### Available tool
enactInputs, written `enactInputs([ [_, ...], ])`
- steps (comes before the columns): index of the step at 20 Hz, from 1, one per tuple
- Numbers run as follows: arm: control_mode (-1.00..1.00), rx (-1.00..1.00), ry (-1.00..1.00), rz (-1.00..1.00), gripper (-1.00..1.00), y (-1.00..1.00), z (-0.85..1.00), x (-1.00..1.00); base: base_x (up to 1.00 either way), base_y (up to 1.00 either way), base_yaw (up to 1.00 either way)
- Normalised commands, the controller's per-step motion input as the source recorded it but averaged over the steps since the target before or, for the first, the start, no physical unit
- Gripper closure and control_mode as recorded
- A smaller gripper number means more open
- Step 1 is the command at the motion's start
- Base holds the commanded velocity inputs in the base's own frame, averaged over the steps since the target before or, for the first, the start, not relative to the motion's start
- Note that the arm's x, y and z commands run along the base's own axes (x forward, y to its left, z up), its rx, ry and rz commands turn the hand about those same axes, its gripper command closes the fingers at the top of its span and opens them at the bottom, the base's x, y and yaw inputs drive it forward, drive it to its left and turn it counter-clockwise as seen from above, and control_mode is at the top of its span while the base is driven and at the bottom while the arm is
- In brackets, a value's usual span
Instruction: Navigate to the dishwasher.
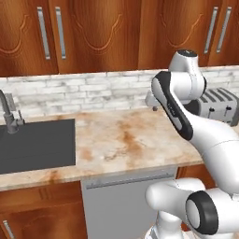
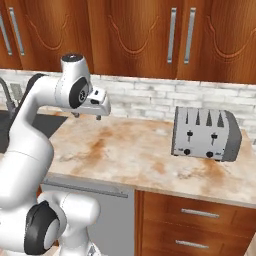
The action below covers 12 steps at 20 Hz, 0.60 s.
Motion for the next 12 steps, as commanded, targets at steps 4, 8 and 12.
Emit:
enactInputs([
  [4, 1.00, 0.00, 0.00, 0.00, -1.00, 0.00, 0.00, 0.00, 0.30, 0.00, 0.00],
  [8, 1.00, 0.00, 0.00, 0.00, -1.00, 0.00, 0.00, 0.00, 0.05, 0.00, 0.00],
  [12, 1.00, 0.00, 0.00, 0.00, -1.00, 0.00, 0.00, 0.00, 0.00, 0.00, 0.00],
])
